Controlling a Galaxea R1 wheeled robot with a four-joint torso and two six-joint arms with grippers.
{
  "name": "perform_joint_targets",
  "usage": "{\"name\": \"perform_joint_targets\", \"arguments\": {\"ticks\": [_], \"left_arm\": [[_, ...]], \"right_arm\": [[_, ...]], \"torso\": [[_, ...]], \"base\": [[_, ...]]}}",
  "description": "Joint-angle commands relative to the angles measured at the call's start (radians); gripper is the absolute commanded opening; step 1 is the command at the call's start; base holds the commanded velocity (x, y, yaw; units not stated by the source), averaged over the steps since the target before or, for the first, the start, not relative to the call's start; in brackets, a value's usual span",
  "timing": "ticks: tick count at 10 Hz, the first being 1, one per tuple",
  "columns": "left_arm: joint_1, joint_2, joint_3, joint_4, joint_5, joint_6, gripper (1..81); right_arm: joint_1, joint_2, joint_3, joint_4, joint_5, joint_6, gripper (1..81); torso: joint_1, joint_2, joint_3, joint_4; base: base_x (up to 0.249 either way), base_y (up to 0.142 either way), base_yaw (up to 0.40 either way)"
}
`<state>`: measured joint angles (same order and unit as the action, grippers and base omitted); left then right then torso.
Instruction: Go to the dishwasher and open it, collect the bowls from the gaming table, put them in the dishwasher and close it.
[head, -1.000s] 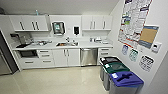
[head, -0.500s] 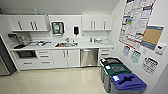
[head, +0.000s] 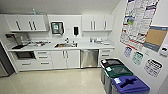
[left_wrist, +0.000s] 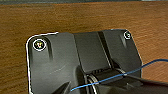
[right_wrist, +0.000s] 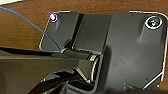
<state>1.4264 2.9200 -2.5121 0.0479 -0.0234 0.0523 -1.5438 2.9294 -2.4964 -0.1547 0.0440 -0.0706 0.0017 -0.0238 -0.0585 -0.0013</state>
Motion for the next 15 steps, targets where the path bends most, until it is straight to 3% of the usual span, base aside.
{"name": "perform_joint_targets", "arguments": {"ticks": [1, 15], "left_arm": [[-0.054, -0.007, 0.007, -0.002, 0.050, 0.001, 81.1], [-0.053, -0.008, 0.007, -0.003, 0.049, 0.001, 81.1]], "right_arm": [[0.041, -0.002, 0.007, -0.013, -0.052, -0.005, 81.1], [0.043, 0.006, -0.004, -0.014, -0.052, -0.008, 81.1]], "torso": [[0.000, 0.000, 0.000, 0.000], [0.000, 0.000, 0.000, 0.000]], "base": [[0.116, 0.000, 0.000], [0.101, 0.000, 0.000]]}}
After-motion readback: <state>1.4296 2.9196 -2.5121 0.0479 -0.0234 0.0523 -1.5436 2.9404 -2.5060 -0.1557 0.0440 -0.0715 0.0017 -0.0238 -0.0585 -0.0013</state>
